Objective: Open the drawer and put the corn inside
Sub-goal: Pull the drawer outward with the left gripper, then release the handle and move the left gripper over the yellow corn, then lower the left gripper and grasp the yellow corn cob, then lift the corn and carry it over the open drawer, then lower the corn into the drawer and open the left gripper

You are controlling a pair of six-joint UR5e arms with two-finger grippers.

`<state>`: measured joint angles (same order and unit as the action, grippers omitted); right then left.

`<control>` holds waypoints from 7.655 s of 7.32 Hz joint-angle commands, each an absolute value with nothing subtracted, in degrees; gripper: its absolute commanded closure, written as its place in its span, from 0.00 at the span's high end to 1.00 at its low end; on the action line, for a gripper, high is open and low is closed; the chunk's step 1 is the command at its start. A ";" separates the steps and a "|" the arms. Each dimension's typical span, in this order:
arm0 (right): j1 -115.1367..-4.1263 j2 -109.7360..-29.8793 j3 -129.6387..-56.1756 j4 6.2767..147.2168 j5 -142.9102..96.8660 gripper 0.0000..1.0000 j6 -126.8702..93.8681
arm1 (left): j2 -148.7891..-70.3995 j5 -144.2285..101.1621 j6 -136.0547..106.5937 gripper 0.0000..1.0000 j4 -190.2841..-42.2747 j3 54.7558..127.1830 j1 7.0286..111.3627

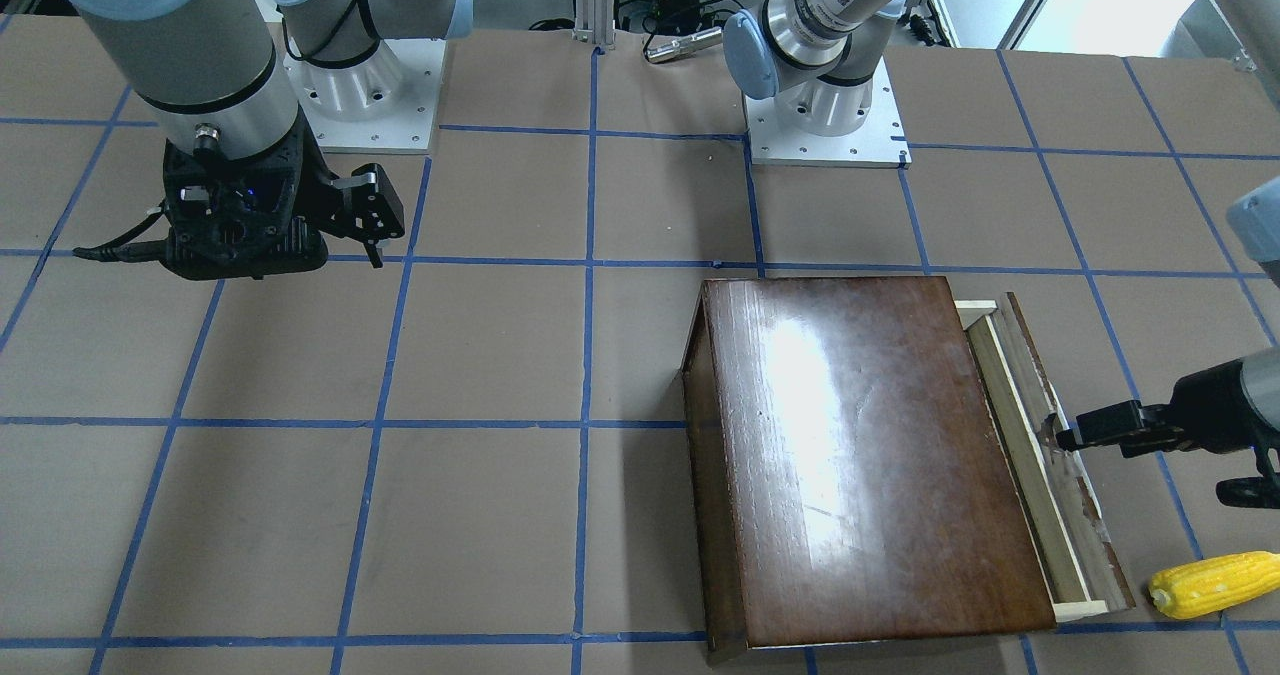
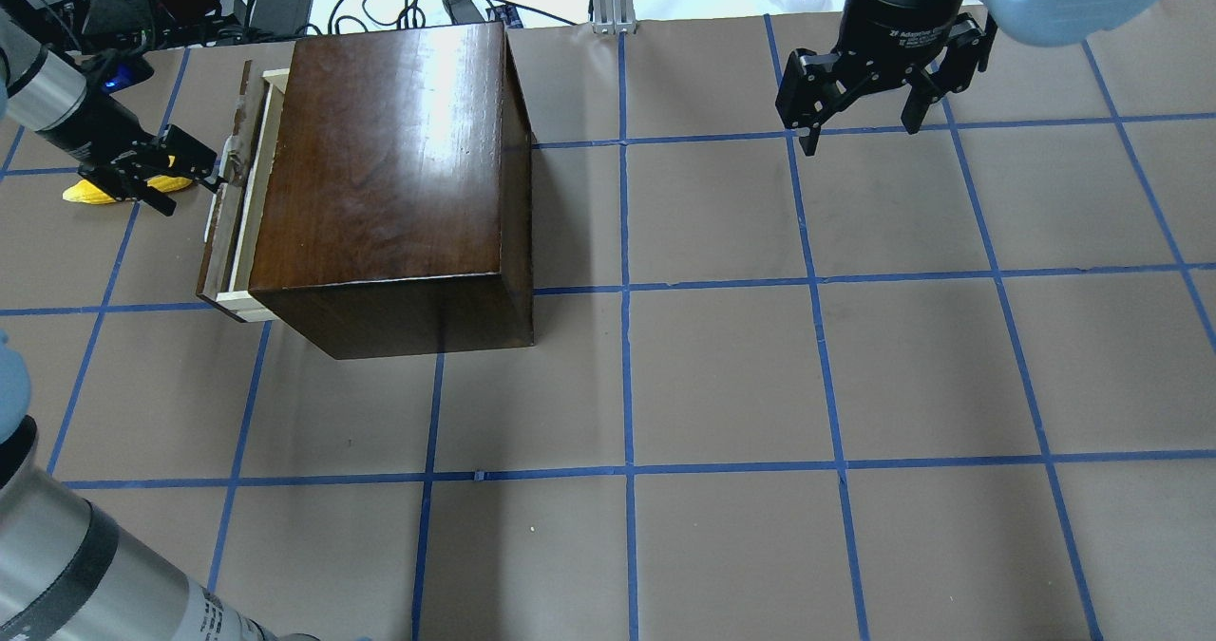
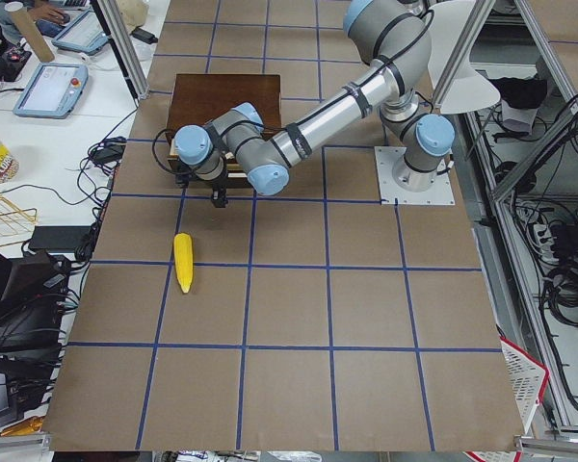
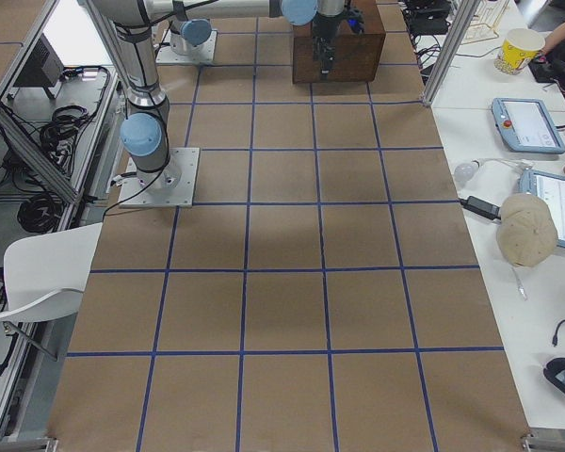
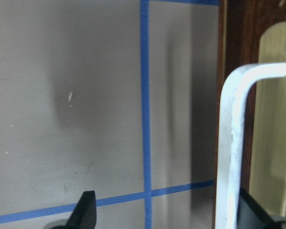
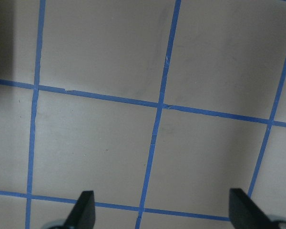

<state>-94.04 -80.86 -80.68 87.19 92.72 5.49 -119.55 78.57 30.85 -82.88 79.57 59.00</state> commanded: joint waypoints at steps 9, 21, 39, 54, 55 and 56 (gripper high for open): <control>-94.04 -80.86 -80.68 87.19 92.72 1.00 5.45 | -120.50 82.86 32.08 1.00 -83.67 73.76 57.04; -94.04 -80.86 -80.68 87.19 92.72 1.00 5.54 | -135.78 92.02 99.45 1.00 -61.70 66.09 56.78; -94.04 -80.86 -80.68 87.19 92.72 1.00 5.45 | -127.73 88.33 90.51 0.00 -78.45 61.26 56.07; -94.04 -80.86 -80.68 87.19 92.72 1.00 5.45 | -115.40 88.51 11.69 0.00 -85.17 74.87 71.98; -94.04 -80.86 -80.68 87.19 92.72 1.00 5.54 | -115.40 88.77 11.78 0.00 -85.17 75.32 71.98; -94.04 -80.86 -80.68 87.19 92.72 1.00 5.54 | -115.49 88.94 12.39 0.00 -85.34 75.41 71.98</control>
